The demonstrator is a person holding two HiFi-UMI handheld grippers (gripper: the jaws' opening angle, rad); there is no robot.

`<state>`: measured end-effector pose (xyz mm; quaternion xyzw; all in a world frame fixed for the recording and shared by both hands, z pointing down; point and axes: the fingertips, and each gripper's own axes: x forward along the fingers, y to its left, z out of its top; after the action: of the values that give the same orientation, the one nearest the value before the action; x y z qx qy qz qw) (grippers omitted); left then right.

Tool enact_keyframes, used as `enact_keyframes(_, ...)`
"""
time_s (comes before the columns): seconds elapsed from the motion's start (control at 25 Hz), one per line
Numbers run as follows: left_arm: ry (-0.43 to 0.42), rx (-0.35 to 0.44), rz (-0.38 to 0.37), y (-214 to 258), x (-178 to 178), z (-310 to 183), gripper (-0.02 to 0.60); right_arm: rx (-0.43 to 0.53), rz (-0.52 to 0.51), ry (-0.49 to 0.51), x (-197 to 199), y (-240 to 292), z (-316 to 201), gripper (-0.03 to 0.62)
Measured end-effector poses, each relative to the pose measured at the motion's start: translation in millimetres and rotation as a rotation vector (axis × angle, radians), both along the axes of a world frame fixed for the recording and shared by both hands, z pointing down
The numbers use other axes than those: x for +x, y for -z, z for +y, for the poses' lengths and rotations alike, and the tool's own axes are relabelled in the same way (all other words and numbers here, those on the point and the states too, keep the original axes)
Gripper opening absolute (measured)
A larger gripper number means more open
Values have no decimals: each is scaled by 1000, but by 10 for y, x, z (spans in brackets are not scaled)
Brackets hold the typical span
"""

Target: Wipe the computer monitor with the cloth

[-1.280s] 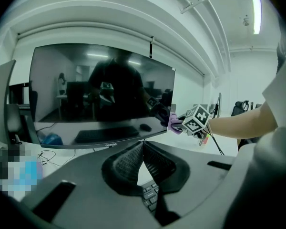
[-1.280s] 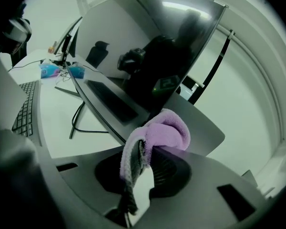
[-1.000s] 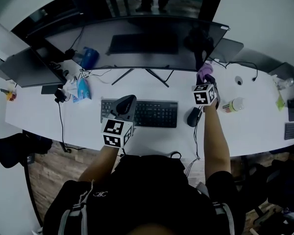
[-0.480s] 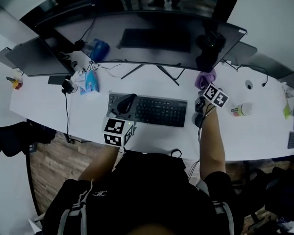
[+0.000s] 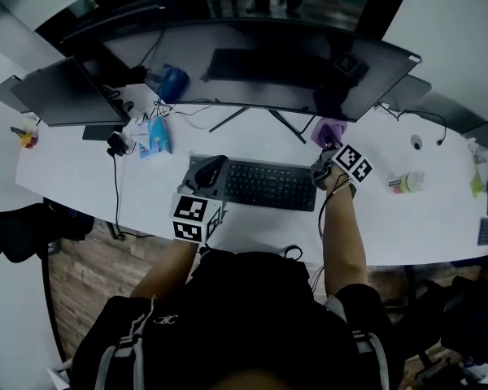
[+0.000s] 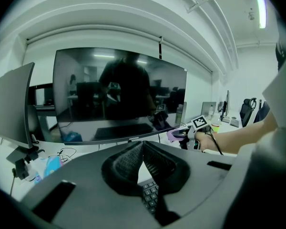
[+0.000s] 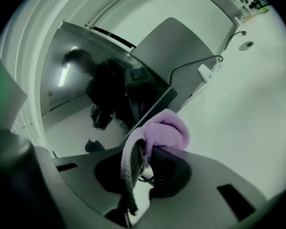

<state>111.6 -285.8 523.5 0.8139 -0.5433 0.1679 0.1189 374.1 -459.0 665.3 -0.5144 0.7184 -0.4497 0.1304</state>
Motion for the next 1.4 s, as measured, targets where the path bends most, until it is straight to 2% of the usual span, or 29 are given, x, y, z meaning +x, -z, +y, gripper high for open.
enact_keyframes(0.28, -15, 12, 7, 35, -344, 39, 14, -8, 7, 21, -381, 31, 50, 80)
enact_keyframes(0.48, -6, 11, 12, 42, -831, 66, 14, -13, 37, 20, -814, 43, 71, 80)
enact_keyframes(0.8, 32, 15, 37, 47, -1563, 154, 14, -20, 28, 31, -1612, 48, 119, 80)
enact_keyframes(1.04, 71, 18, 57, 77, -2040, 234, 14, -28, 7, -7, -2012, 71, 105, 80)
enact_keyframes(1.4, 117, 37, 103, 77, -2493, 287, 14, -30, 19, 105, -2926, 77, 138, 80)
